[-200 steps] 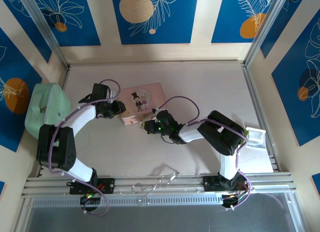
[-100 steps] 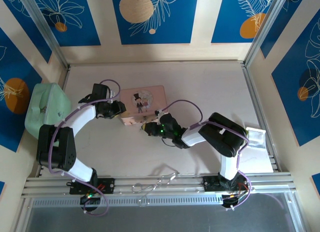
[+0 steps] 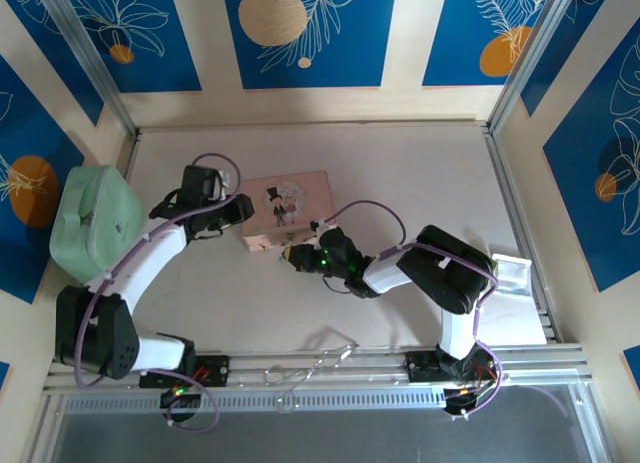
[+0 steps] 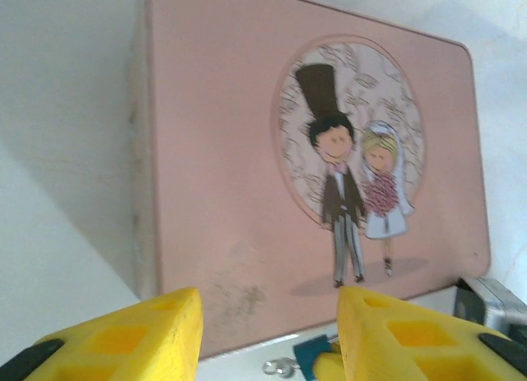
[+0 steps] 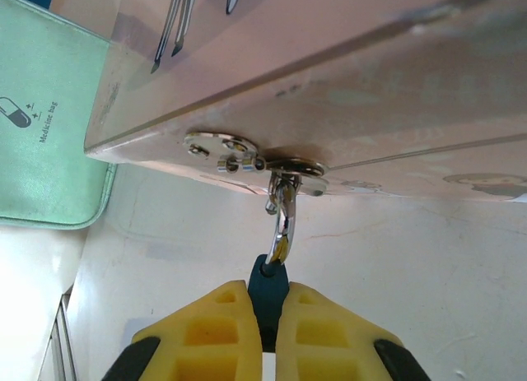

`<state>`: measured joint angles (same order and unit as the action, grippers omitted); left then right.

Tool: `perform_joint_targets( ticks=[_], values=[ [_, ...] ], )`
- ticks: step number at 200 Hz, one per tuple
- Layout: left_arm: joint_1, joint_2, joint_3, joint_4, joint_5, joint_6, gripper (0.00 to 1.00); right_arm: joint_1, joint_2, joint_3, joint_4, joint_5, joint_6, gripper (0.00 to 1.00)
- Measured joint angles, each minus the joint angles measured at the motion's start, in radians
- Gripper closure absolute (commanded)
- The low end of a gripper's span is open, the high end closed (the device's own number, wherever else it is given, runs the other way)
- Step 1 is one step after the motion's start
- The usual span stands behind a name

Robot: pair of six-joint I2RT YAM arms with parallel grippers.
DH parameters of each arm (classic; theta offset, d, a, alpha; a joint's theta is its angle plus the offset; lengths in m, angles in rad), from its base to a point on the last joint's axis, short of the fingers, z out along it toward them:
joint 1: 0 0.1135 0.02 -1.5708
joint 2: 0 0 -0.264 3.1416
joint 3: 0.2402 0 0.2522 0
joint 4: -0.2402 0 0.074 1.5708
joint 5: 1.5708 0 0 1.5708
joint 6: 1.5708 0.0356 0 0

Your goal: Unlock the padlock with the key

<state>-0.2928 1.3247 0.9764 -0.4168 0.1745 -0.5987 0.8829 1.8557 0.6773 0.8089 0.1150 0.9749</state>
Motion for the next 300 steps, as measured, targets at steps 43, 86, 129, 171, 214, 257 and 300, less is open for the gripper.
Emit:
perform_joint_targets(
  ticks=[43, 86, 129, 171, 214, 257, 300],
  values=[
    [-0.053, 0.006, 0.000, 0.009, -0.028, -0.039, 0.54, 0.002, 0.000, -0.023, 0.040, 0.008, 0.014, 1.00],
    [-0.066, 0.021, -0.023, 0.019, -0.047, -0.066, 0.55, 0.002, 0.002, -0.056, 0.069, 0.019, 0.056, 1.00],
    [-0.068, 0.039, -0.085, 0.037, -0.048, -0.089, 0.56, -0.009, 0.052, -0.086, 0.173, 0.022, 0.138, 1.00],
    [-0.068, 0.040, -0.098, 0.044, -0.053, -0.092, 0.56, -0.016, 0.088, -0.095, 0.260, 0.008, 0.172, 1.00],
    [-0.068, 0.040, -0.106, 0.055, -0.055, -0.085, 0.57, -0.016, 0.094, -0.123, 0.322, 0.008, 0.198, 1.00],
    [-0.068, 0.039, -0.111, 0.061, -0.059, -0.081, 0.57, -0.033, 0.183, -0.139, 0.504, 0.005, 0.277, 1.00],
    [-0.068, 0.038, -0.113, 0.061, -0.064, -0.075, 0.58, -0.040, 0.197, -0.153, 0.561, 0.004, 0.317, 1.00]
  ],
)
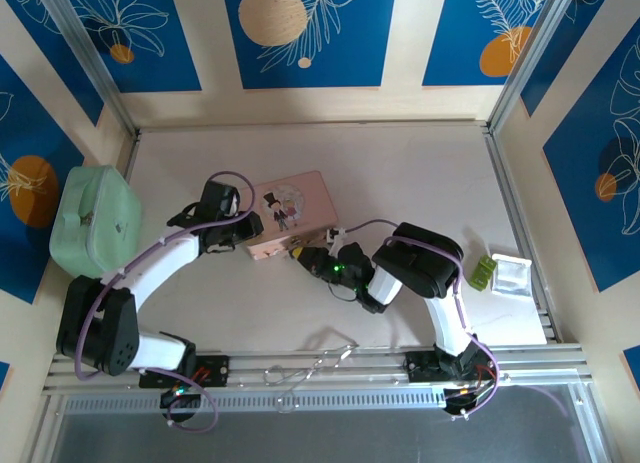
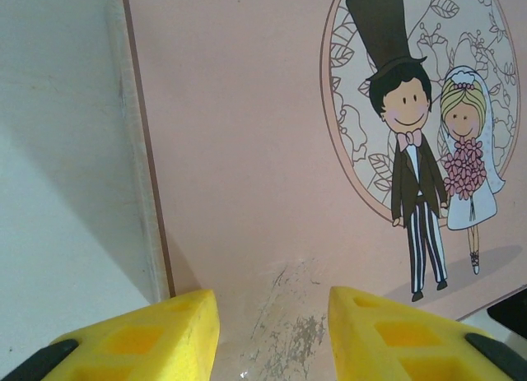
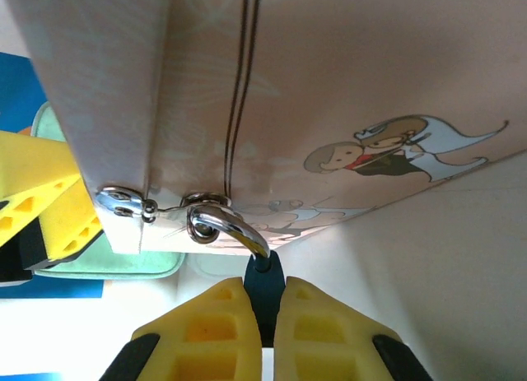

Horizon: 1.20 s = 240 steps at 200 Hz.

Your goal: Unlock the padlock with the key

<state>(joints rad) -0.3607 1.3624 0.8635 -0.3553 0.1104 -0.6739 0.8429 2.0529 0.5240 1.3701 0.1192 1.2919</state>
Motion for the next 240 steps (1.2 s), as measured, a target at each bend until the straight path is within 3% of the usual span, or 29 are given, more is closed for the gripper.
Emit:
perform_joint_targets(
  ticks=[240],
  values=[
    [0.002, -0.008, -0.011, 0.011, 0.000, 0.025, 0.59, 0.002, 0.001, 0.020, -0.032, 0.014, 0.018, 1.00]
  ],
)
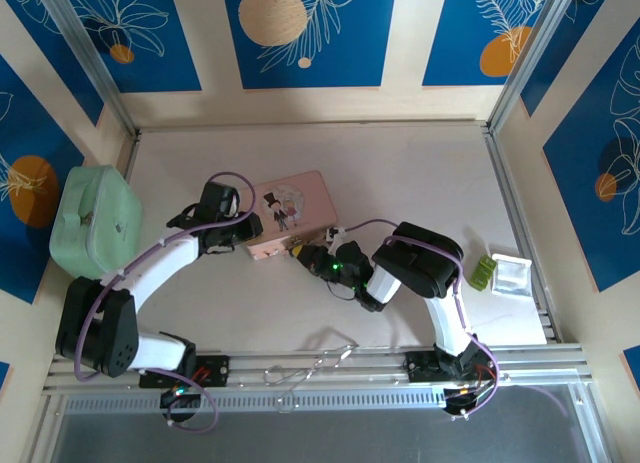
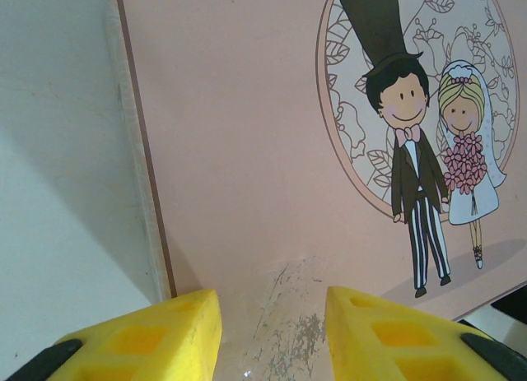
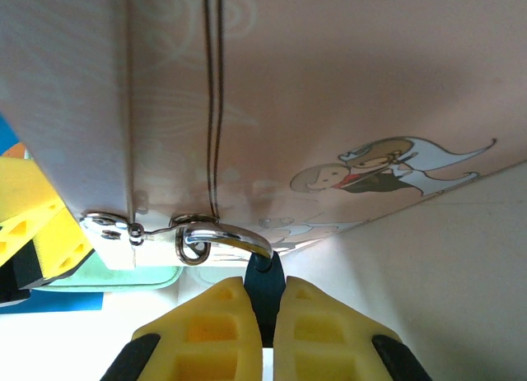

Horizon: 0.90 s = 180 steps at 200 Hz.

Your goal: Unlock the padlock with the key

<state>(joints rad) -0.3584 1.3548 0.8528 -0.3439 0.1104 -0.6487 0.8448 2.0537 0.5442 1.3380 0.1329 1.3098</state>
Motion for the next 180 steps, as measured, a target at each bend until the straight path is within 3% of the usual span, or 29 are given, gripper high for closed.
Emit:
perform_joint_targets(
  ticks=[180],
  values=[
    [0.011, 0.008, 0.002, 0.004, 0.012, 0.026, 0.59, -0.013, 0.000, -0.002, 0.004, -0.013, 0.000, 1.00]
  ],
)
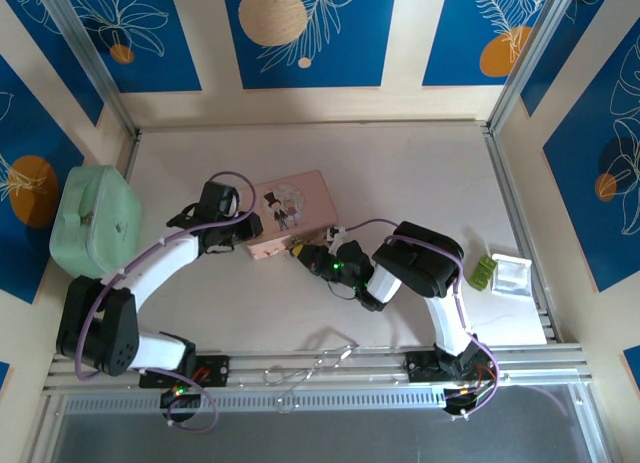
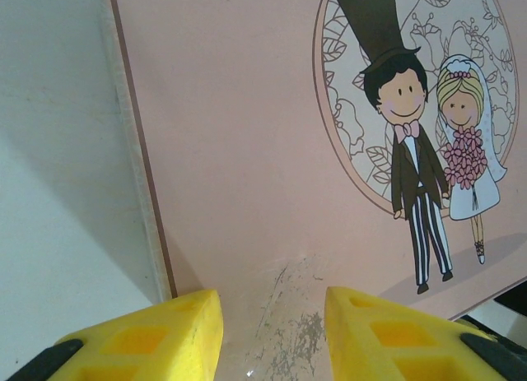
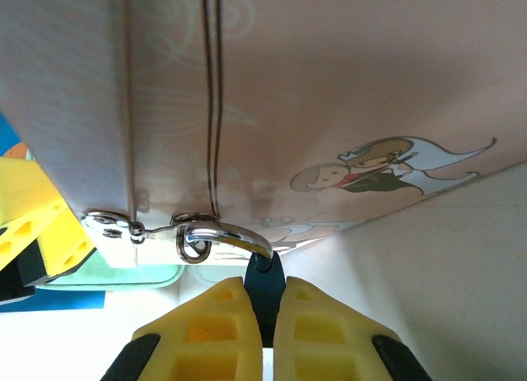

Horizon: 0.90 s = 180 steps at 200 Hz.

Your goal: Unlock the padlock with the key

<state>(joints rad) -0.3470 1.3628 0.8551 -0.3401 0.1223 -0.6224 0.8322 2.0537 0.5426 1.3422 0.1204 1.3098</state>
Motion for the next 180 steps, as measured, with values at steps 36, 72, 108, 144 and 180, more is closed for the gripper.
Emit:
perform_joint_targets(
  ticks=[36, 72, 108, 144, 180],
  values=[
    [0.003, 0.002, 0.001, 0.001, 0.006, 0.003, 0.59, -0.003, 0.000, 0.000, 0.001, -0.006, 0.000, 1.00],
    [0.003, 0.002, 0.002, 0.001, 0.007, 0.003, 0.59, -0.003, 0.006, 0.000, 0.010, -0.008, 0.001, 1.00],
    [0.003, 0.003, 0.002, 0.002, 0.007, 0.003, 0.59, -0.002, 0.043, 0.002, 0.072, -0.005, 0.035, 1.00],
    [0.003, 0.003, 0.002, 0.002, 0.007, 0.003, 0.59, -0.002, 0.051, 0.007, 0.082, -0.001, 0.058, 1.00],
    [0.004, 0.003, 0.002, 0.002, 0.008, 0.003, 0.59, 0.002, 0.051, 0.008, 0.083, 0.008, 0.074, 1.00]
  ],
)
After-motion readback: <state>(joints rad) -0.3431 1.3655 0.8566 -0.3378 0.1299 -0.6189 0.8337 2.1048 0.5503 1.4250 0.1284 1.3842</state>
